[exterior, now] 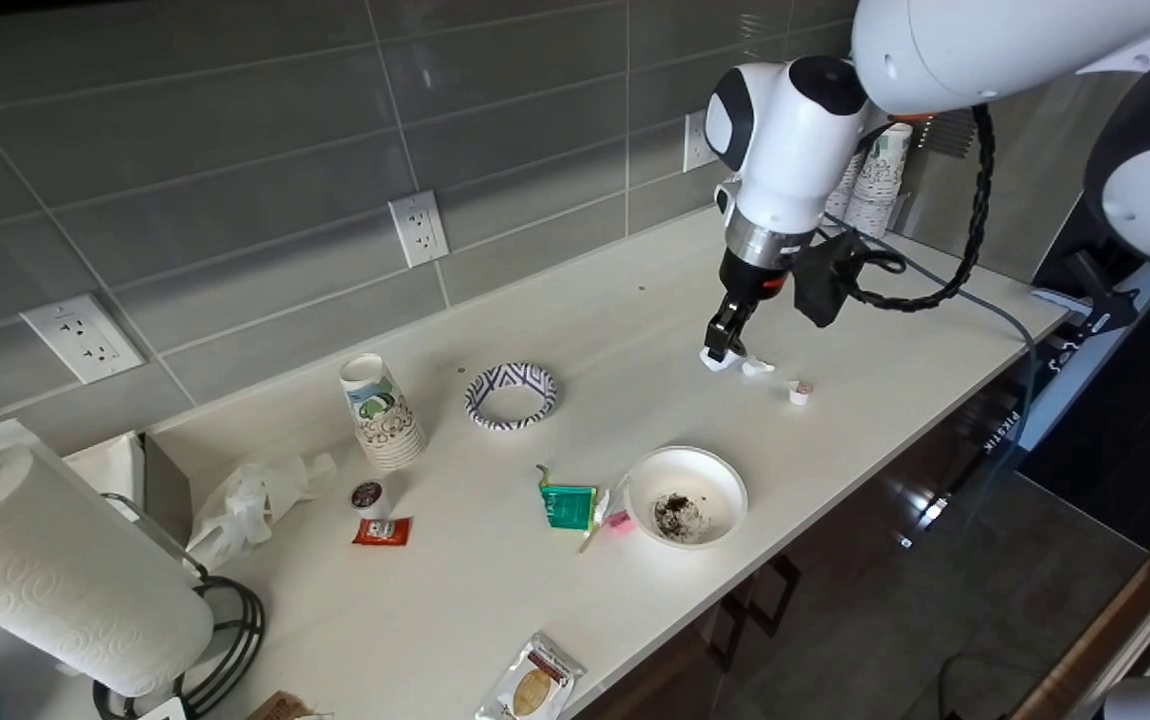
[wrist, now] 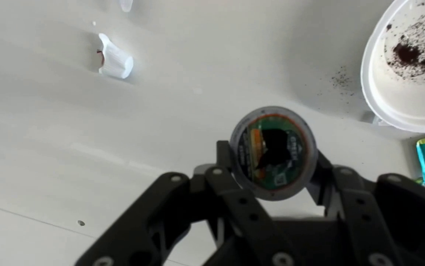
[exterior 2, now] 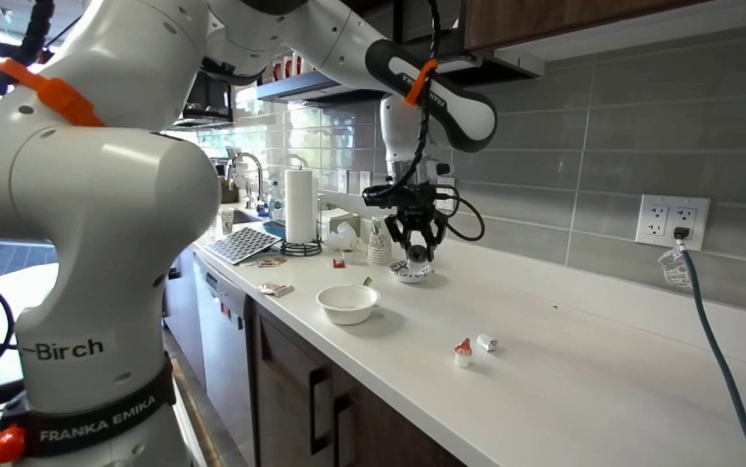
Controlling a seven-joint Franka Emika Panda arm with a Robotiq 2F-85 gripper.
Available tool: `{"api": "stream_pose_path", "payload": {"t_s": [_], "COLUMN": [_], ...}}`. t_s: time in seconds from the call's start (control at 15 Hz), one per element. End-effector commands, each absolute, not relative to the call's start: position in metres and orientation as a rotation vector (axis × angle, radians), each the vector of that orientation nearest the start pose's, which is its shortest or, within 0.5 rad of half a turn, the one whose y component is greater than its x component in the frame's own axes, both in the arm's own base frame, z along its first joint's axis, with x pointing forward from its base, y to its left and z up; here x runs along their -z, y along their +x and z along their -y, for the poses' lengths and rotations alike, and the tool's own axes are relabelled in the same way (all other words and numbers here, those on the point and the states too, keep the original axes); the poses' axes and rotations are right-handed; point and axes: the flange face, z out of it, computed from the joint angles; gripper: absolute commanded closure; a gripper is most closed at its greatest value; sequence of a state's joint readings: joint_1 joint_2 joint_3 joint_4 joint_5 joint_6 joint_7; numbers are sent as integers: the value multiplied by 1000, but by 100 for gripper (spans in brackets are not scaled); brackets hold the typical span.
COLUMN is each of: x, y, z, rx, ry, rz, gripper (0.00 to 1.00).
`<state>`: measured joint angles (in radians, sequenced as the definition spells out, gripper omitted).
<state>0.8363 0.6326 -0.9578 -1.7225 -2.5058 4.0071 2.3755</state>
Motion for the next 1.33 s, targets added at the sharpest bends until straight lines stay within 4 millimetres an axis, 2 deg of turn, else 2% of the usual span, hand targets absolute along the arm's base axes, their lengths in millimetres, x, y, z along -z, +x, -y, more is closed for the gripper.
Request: {"api": "stream_pose_path", "payload": {"t_s": [0.0,0.07,0.67,0.87,1.27], "x": [-320,-320,-307,-294,-252], "y": [515,515,505,499,483], "z": [-77,-77,-29,-25,-28], "rx": [356,354,271,222,91], "ry": [-3126,-3128,-3285,-3293,-3319], "rz": [673,672,580,559,559], "gripper": [51,76,76,76,76]}}
